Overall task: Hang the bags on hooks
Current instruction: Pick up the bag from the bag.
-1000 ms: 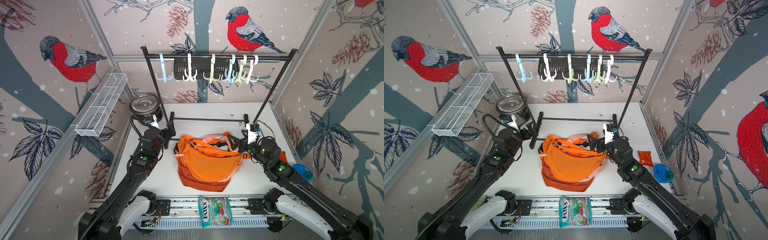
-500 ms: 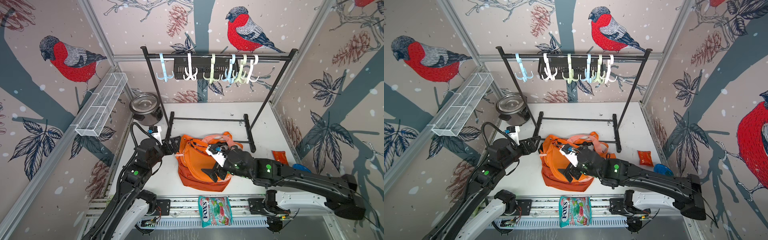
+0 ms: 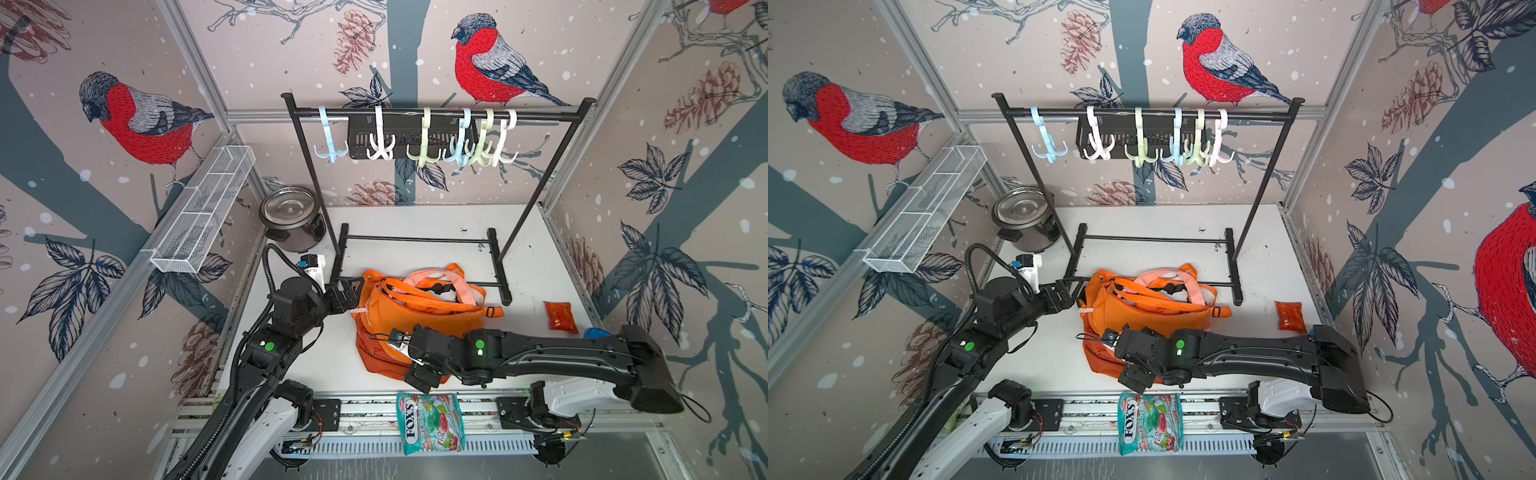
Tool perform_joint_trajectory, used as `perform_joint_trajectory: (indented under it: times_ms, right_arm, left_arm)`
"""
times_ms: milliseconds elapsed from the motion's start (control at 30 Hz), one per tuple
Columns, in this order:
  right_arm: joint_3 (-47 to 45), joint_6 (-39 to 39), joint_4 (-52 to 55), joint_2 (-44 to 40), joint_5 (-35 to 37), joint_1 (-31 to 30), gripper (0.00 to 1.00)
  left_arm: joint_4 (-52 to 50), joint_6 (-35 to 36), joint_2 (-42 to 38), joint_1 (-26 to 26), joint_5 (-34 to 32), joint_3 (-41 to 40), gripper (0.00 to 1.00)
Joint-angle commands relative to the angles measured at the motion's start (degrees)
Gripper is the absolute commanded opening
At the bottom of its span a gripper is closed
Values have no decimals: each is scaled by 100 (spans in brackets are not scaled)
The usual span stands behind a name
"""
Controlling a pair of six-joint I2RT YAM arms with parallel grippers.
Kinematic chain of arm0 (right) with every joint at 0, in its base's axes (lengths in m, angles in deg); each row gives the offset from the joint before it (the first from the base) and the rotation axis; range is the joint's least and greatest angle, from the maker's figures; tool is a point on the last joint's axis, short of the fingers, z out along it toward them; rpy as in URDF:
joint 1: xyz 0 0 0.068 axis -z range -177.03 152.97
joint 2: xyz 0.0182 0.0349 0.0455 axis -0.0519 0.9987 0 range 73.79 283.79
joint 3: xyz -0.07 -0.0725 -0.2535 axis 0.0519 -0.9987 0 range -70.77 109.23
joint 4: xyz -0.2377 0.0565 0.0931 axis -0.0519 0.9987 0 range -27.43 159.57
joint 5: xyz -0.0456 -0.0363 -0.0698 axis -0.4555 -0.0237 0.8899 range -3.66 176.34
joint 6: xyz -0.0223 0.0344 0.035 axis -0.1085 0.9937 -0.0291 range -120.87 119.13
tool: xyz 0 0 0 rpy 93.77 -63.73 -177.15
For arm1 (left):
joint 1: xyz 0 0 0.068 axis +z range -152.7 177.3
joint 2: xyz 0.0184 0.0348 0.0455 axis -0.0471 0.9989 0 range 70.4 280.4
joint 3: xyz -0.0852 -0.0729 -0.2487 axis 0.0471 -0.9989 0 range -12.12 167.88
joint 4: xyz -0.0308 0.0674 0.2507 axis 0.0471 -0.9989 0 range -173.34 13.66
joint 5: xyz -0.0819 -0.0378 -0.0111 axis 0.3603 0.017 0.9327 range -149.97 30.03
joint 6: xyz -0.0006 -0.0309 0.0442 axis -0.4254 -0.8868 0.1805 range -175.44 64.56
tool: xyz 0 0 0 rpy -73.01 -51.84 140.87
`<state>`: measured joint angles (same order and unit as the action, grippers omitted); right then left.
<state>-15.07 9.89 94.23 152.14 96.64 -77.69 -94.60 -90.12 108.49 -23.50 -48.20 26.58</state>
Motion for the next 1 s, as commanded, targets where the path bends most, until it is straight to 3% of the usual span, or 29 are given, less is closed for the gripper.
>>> perform_joint_trajectory:
  times_ms: [0, 100, 267, 433, 633, 800, 967]
  right_arm:
    - [33, 125, 120, 104, 528, -78, 79]
    - [-15, 128, -89, -34, 780, -94, 41]
    - [-48, 64, -488, -565, 949, -92, 7]
    - [-352, 80, -1321, -1543, 1338, 78, 5]
    - [-966, 171, -2746, -2767, 1661, 947, 4]
    - [-1156, 222, -3363, -3234, 1539, 1605, 4]
    - [-1120, 41, -3692, -3159, 1461, 1679, 3]
  left_arm:
    - [76, -92, 16, -12, 108, 83, 98]
    - [67, -96, -33, -12, 199, 158, 98]
    - [99, -118, -127, -13, 255, 402, 98]
    - [361, -202, -38, -12, 631, 593, 98]
    - [1522, -963, 116, -68, 1624, 460, 98]
    - [1607, -777, 358, -709, 1386, 874, 99]
    - [2404, -1049, 883, -1373, 1451, 805, 99]
